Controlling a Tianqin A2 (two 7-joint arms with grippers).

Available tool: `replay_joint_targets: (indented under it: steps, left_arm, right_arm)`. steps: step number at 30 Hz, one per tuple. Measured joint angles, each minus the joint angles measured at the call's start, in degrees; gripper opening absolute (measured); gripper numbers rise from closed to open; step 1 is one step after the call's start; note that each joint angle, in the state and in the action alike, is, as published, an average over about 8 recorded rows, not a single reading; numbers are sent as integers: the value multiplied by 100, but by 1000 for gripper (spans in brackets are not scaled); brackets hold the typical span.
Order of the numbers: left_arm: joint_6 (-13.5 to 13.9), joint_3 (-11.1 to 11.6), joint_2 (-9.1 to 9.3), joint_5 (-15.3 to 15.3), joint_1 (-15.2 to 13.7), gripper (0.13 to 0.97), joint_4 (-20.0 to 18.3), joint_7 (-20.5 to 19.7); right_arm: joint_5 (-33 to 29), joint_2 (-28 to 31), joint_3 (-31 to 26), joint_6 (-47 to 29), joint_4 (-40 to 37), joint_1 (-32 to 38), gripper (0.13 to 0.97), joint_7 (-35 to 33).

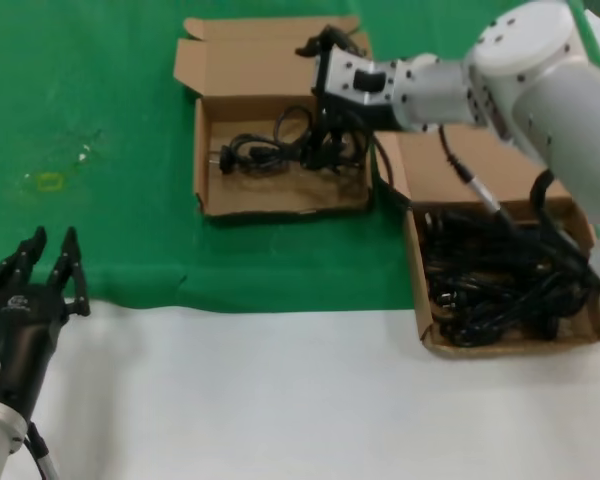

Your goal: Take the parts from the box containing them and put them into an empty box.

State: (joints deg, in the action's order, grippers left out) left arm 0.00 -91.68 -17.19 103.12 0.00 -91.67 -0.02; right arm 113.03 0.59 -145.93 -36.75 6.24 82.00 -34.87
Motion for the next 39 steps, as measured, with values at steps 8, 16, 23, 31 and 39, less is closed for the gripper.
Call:
replay_joint_targets:
  steps: [8,16,23,31,39]
  left_arm:
    - [0,0,0,0,0,330,0,0]
    - [0,0,0,1,0,430,0,0]
    - [0,0,0,0,0,584,0,0]
    - [0,0,0,0,0,762,0,0]
    - [0,0,0,1,0,887,0,1]
  right_arm:
    - [-93,157,513,346,805,-781,915,330]
    - [-202,339,1107,748,1743,-1673,958,711]
    - [-298,499,1632,1105,2570,-2467,965,1051]
    - [-407,683,2234,1510,3518,-3376,966,1435]
    - [-516,866,2832,1918,4460,-4280,966,1819]
